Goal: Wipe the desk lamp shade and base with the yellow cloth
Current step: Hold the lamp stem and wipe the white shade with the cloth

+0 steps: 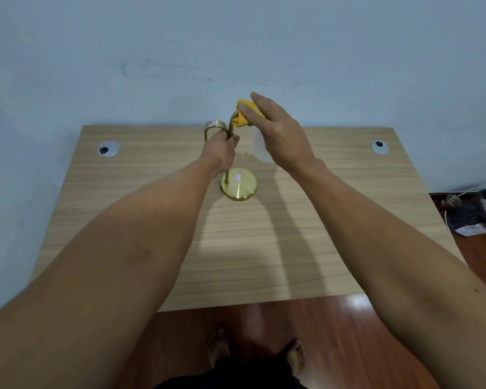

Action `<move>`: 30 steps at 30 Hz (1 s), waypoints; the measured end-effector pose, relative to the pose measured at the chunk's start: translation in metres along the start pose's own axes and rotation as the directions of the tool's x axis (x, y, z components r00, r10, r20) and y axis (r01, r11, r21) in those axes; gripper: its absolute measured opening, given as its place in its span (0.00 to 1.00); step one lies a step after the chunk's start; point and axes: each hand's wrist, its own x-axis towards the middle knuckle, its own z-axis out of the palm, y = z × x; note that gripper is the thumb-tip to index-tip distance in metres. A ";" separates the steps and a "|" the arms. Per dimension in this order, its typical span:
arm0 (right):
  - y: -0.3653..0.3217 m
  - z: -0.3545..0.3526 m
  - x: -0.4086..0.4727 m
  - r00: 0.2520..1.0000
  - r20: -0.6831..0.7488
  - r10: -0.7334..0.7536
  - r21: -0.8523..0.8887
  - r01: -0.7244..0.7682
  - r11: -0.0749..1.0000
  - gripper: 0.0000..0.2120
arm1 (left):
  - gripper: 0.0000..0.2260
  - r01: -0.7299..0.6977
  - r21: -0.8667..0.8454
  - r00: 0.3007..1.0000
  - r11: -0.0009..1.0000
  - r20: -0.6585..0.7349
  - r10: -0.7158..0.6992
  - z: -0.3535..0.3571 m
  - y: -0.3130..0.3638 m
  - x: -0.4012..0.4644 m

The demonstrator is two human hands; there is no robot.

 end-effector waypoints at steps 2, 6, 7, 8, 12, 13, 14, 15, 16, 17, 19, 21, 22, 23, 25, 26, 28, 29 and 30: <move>0.008 -0.006 -0.003 1.000 0.004 0.022 -0.054 -0.022 0.998 0.27 | 0.16 0.003 0.023 1.000 1.000 0.000 -0.003 0.000 -0.001 0.000; 0.017 -0.013 -0.005 0.998 -0.032 0.048 -0.018 -0.048 0.999 0.25 | 0.17 -0.003 0.051 1.000 0.999 0.006 0.002 -0.001 -0.001 0.001; 0.015 -0.014 -0.002 0.999 -0.023 0.032 -0.021 -0.032 0.999 0.25 | 0.17 -0.006 0.053 1.000 0.999 0.008 0.006 -0.001 -0.001 0.002; 0.012 -0.015 0.003 1.000 0.000 0.016 -0.024 -0.016 1.000 0.25 | 0.17 -0.010 0.051 1.000 0.999 0.012 0.009 -0.002 0.000 0.002; -0.001 -0.012 0.034 0.980 0.180 -0.085 -0.111 0.106 0.988 0.15 | 0.16 -0.020 0.057 1.000 0.998 0.012 0.019 -0.002 0.002 0.001; -0.002 -0.011 0.039 0.971 0.213 -0.105 -0.125 0.133 0.983 0.14 | 0.16 -0.021 0.066 1.000 0.998 0.011 0.020 -0.002 0.002 0.001; -0.001 -0.011 0.041 0.965 0.238 -0.107 -0.119 0.138 0.983 0.13 | 0.16 -0.019 0.070 1.000 0.997 0.010 0.018 -0.002 0.002 0.000; 0.000 -0.010 0.041 0.964 0.249 -0.094 -0.095 0.121 0.988 0.13 | 0.16 -0.015 0.068 1.000 0.998 0.011 0.014 -0.001 0.002 0.000; 0.002 -0.011 0.037 0.968 0.244 -0.062 -0.054 0.078 0.996 0.14 | 0.16 -0.014 0.066 1.000 0.998 0.011 0.013 -0.001 0.001 0.000; 0.003 -0.012 0.032 0.975 0.221 -0.013 0.001 0.013 1.000 0.14 | 0.16 -0.011 0.058 1.000 0.998 0.012 0.011 -0.001 0.001 0.001; 0.008 -0.012 0.018 0.987 0.134 0.090 0.108 -0.105 0.989 0.13 | 0.16 -0.004 0.030 1.000 1.000 0.015 0.004 0.000 0.001 0.001; 0.012 -0.010 0.006 0.984 0.065 0.168 0.136 -0.176 0.975 0.12 | 0.16 0.004 0.009 1.000 1.000 0.021 -0.005 -0.001 0.000 0.001; 0.014 -0.009 0.001 0.981 0.048 0.189 0.120 -0.193 0.974 0.12 | 0.16 0.004 0.009 1.000 1.000 0.021 -0.004 -0.001 0.000 0.000; 0.016 -0.008 -0.003 0.979 0.031 0.200 0.094 -0.202 0.975 0.11 | 0.15 0.002 0.014 1.000 1.000 0.020 -0.003 -0.001 0.000 0.001; 0.018 -0.007 -0.009 0.973 0.002 0.230 0.064 -0.229 0.971 0.12 | 0.12 0.002 0.022 1.000 1.000 0.019 -0.002 0.001 0.000 0.002; 0.019 -0.006 -0.011 0.970 -0.004 0.244 0.063 -0.243 0.968 0.12 | 0.10 0.004 0.026 1.000 1.000 0.022 -0.004 0.001 0.000 0.002; 0.020 -0.005 -0.007 0.971 0.002 0.238 0.063 -0.238 0.969 0.11 | 0.09 0.003 0.036 1.000 0.999 0.026 -0.004 0.000 0.000 0.002; 0.018 -0.005 -0.003 0.976 0.007 0.217 0.053 -0.217 0.975 0.11 | 0.09 -0.003 0.049 1.000 0.999 0.025 0.002 -0.001 0.000 0.003; 0.017 -0.006 0.001 0.983 0.007 0.184 0.033 -0.184 0.982 0.12 | 0.09 -0.010 0.063 1.000 0.998 0.022 0.009 -0.002 -0.001 0.004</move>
